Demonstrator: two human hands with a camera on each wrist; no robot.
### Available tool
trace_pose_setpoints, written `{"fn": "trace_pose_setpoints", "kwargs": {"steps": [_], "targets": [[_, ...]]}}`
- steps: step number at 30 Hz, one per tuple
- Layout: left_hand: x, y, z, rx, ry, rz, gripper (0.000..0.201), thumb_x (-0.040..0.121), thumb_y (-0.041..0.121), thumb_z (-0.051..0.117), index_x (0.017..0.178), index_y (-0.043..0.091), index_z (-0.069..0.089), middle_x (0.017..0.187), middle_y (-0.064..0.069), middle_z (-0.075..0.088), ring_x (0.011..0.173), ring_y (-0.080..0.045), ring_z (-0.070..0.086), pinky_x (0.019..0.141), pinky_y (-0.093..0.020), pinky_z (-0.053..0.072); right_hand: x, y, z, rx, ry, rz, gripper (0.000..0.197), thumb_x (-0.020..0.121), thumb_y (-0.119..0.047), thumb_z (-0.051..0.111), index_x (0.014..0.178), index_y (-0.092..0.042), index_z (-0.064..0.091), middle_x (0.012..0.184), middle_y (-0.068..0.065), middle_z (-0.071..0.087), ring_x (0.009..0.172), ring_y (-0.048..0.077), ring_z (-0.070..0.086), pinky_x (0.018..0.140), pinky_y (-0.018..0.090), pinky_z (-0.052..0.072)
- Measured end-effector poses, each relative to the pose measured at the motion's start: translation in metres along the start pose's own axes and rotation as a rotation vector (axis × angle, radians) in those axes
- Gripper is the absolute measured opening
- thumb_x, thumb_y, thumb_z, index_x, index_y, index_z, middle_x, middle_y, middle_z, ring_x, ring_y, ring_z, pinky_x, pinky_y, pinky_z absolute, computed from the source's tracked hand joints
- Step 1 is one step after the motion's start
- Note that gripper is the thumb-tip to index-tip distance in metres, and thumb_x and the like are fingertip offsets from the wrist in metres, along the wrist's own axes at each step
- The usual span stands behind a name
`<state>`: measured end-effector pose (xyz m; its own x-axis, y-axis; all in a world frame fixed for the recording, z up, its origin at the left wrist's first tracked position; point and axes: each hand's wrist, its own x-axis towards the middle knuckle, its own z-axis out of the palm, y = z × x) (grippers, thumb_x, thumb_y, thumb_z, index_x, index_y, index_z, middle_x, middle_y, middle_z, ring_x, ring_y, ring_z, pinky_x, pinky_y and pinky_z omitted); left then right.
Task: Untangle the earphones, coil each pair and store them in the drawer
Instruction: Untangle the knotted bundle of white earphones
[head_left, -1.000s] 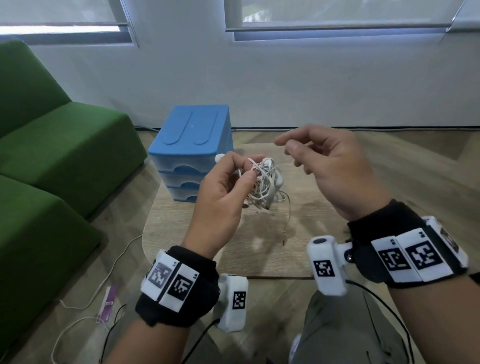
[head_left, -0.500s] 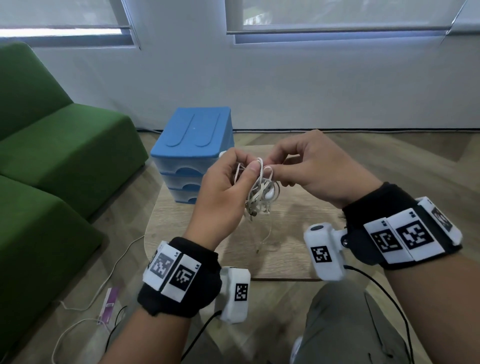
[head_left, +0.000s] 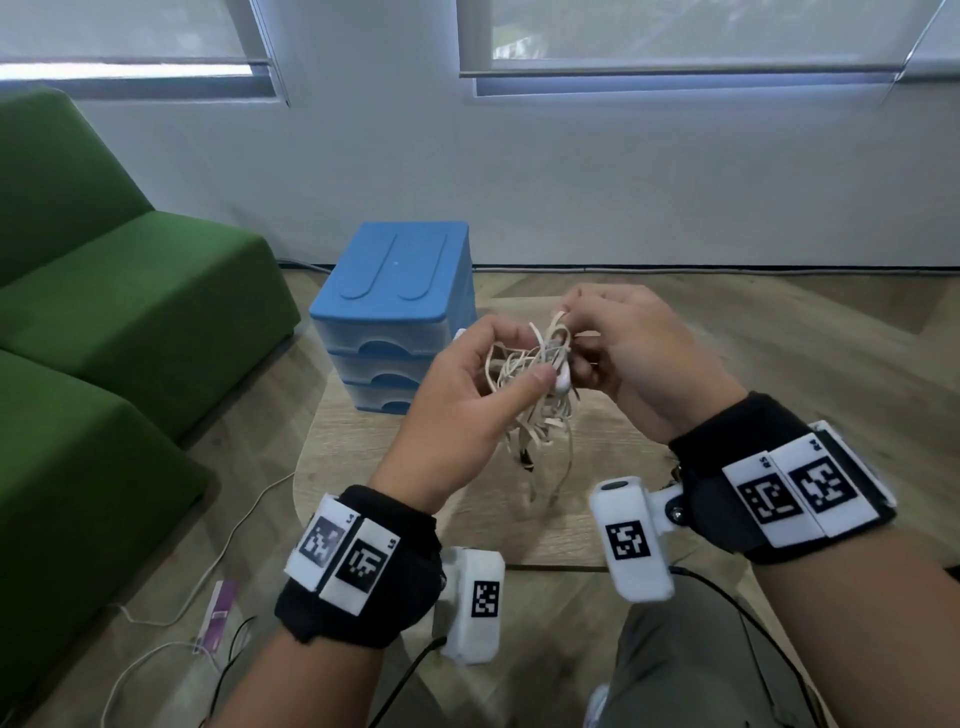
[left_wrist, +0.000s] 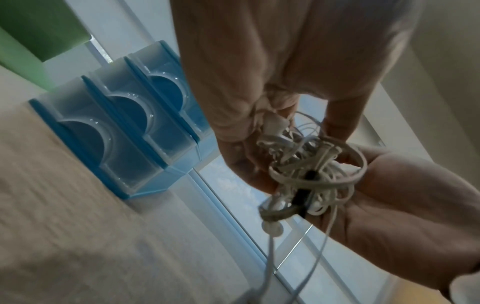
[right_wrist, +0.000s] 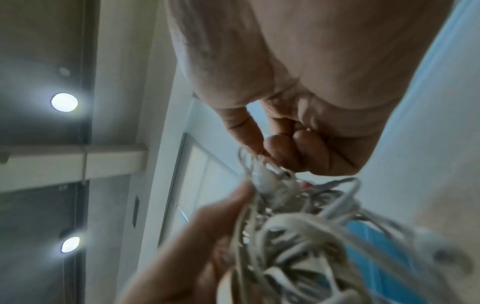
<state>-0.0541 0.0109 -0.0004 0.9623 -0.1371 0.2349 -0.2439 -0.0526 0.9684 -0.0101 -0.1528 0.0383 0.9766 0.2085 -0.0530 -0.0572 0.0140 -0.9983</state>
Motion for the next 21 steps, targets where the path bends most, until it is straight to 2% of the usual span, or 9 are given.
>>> {"fn": "trace_pose_setpoints", "kwargs": {"steps": [3, 4, 6, 9, 11, 13, 16, 18, 21], "targets": [[0.001, 0.0, -0.001, -0.093, 0.018, -0.092, 0.002, 0.098, 0.013, 0.063, 0.098, 0.014, 0.065, 0.091, -0.015, 0.066, 0.078, -0.024, 0.063, 0.068, -0.041, 0.056, -0.003, -0.001, -0.004, 0.237, -0.049, 0.13, 0.016, 0.088, -0.008, 0.043, 0.074, -0.01, 0.048, 0.067, 0.005, 0.045, 0.051, 0.015, 0.034, 0.049, 0.028, 0.028], [0.001, 0.001, -0.002, -0.141, 0.031, -0.131, 0.008, 0.101, 0.008, 0.059, 0.096, 0.012, 0.064, 0.088, -0.013, 0.066, 0.073, -0.022, 0.063, 0.064, -0.036, 0.055, -0.004, -0.001, -0.006, 0.295, -0.073, 0.157, 0.016, 0.088, -0.011, 0.042, 0.072, -0.012, 0.047, 0.068, 0.004, 0.044, 0.053, 0.015, 0.032, 0.05, 0.028, 0.025], [0.001, 0.002, -0.003, -0.227, 0.028, -0.203, 0.017, 0.103, 0.002, 0.052, 0.093, 0.01, 0.064, 0.081, -0.011, 0.065, 0.064, -0.018, 0.061, 0.059, -0.033, 0.053, -0.004, -0.001, -0.012, 0.329, -0.096, 0.194, 0.016, 0.087, -0.015, 0.043, 0.071, -0.014, 0.045, 0.069, 0.002, 0.042, 0.055, 0.015, 0.029, 0.052, 0.028, 0.02], [0.001, 0.004, -0.004, -0.32, 0.004, -0.261, 0.018, 0.102, 0.004, 0.05, 0.093, 0.011, 0.065, 0.079, -0.008, 0.065, 0.063, -0.017, 0.06, 0.057, -0.03, 0.051, -0.004, 0.0, -0.015, 0.251, -0.07, 0.19, 0.02, 0.089, -0.014, 0.048, 0.07, -0.017, 0.043, 0.067, 0.0, 0.042, 0.055, 0.013, 0.028, 0.053, 0.028, 0.018], [0.0, 0.005, -0.003, -0.313, -0.039, -0.26, 0.01, 0.101, 0.02, 0.058, 0.096, 0.013, 0.065, 0.084, -0.003, 0.066, 0.071, -0.016, 0.061, 0.061, -0.028, 0.051, -0.004, 0.0, -0.014, 0.184, -0.037, 0.156, 0.025, 0.091, -0.01, 0.053, 0.068, -0.017, 0.046, 0.063, 0.001, 0.044, 0.054, 0.013, 0.03, 0.051, 0.027, 0.02], [0.0, 0.002, -0.002, -0.178, -0.085, -0.207, 0.022, 0.091, 0.034, 0.075, 0.103, 0.018, 0.065, 0.093, 0.0, 0.069, 0.082, -0.015, 0.064, 0.071, -0.031, 0.054, -0.004, -0.001, -0.014, 0.168, -0.02, 0.116, 0.027, 0.093, -0.01, 0.057, 0.067, -0.014, 0.051, 0.062, 0.002, 0.049, 0.054, 0.012, 0.034, 0.05, 0.026, 0.022], [0.002, -0.005, 0.003, -0.027, -0.079, -0.16, 0.035, 0.082, 0.023, 0.086, 0.108, 0.021, 0.062, 0.097, 0.0, 0.072, 0.085, -0.015, 0.066, 0.081, -0.043, 0.061, -0.005, -0.002, -0.014, 0.232, -0.023, 0.104, 0.024, 0.097, -0.015, 0.06, 0.072, -0.013, 0.058, 0.068, 0.003, 0.058, 0.055, 0.011, 0.039, 0.048, 0.023, 0.028], [0.003, -0.005, 0.003, -0.038, -0.05, -0.162, 0.027, 0.085, 0.013, 0.082, 0.104, 0.019, 0.063, 0.094, -0.003, 0.071, 0.079, -0.015, 0.066, 0.073, -0.038, 0.059, -0.005, -0.001, -0.014, 0.305, -0.009, 0.101, 0.023, 0.098, -0.017, 0.06, 0.075, -0.014, 0.059, 0.074, 0.006, 0.066, 0.055, 0.01, 0.043, 0.049, 0.022, 0.032], [0.004, -0.002, 0.001, -0.071, -0.013, -0.186, 0.009, 0.084, 0.016, 0.072, 0.089, 0.023, 0.069, 0.089, -0.008, 0.068, 0.071, -0.015, 0.062, 0.062, -0.025, 0.049, -0.006, 0.001, -0.015, 0.367, 0.032, 0.033, 0.023, 0.097, -0.014, 0.061, 0.074, -0.014, 0.057, 0.089, 0.014, 0.074, 0.058, 0.009, 0.046, 0.052, 0.02, 0.033]]}}
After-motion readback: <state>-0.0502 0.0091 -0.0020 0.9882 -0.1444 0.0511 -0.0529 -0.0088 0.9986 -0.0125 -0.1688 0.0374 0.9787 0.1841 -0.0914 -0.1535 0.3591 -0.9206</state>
